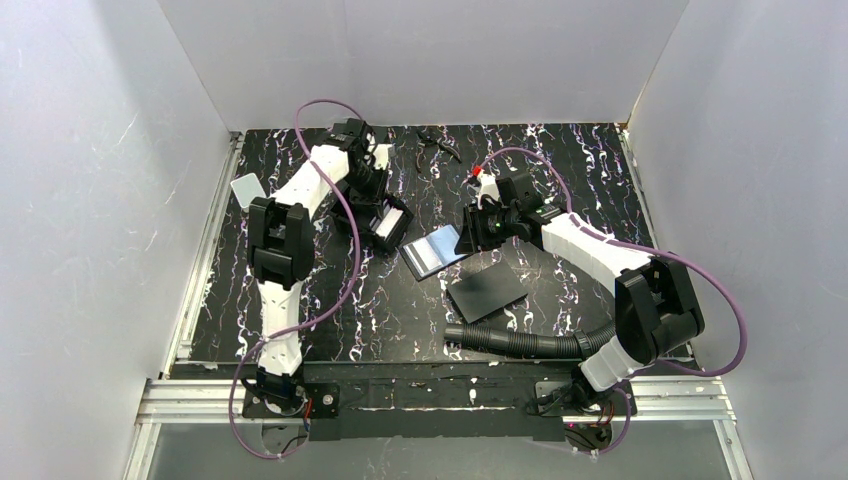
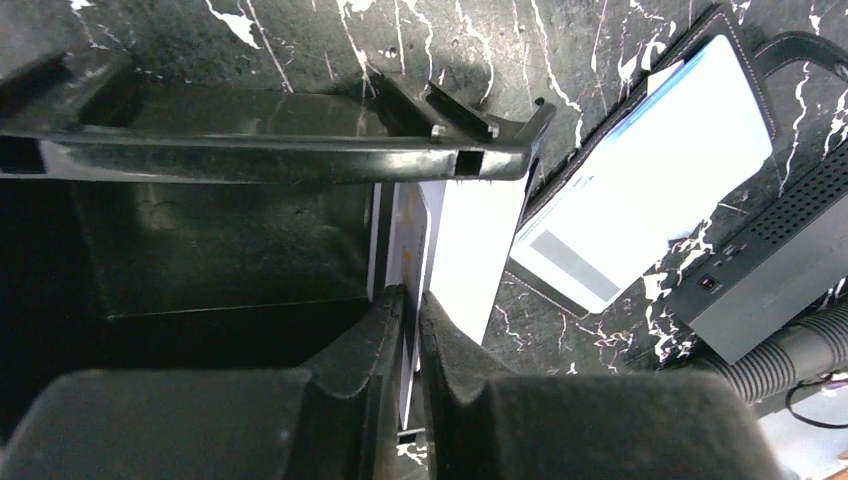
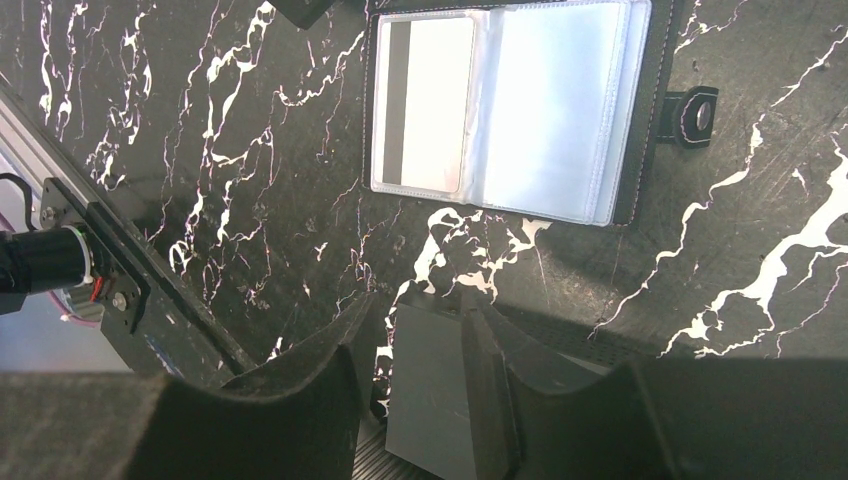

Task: Put the credit cards into the card holder
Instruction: Pick up the credit card from the storage box, then insert the credit card into the card holder.

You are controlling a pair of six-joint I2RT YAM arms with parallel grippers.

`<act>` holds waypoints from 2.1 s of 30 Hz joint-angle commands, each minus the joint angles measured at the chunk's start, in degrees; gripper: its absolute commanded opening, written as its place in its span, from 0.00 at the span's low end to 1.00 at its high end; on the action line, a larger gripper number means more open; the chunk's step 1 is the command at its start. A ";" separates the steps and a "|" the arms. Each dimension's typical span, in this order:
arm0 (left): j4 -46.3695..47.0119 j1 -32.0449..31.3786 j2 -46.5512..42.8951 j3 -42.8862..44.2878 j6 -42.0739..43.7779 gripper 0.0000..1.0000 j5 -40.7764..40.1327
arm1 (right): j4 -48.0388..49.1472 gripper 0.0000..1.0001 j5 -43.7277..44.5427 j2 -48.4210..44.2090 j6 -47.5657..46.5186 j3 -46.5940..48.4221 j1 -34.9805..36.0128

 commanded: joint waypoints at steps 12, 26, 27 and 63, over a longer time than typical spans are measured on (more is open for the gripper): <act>-4.60 -1.40 -12.45 8.83 -1.67 0.00 -6.44 | 1.91 0.45 1.03 0.40 0.55 -0.04 -0.87; 25.21 -15.25 -35.11 -29.38 -38.85 0.00 -13.54 | 15.12 0.54 -8.85 12.27 10.18 1.07 -5.90; 25.88 -16.10 -34.91 -30.63 -40.52 0.00 -14.35 | 14.88 0.52 -9.14 13.07 9.81 1.87 -5.90; 51.50 -21.77 -26.73 -50.51 -52.36 0.00 -18.48 | 26.84 0.03 6.20 17.92 18.78 -9.63 -6.60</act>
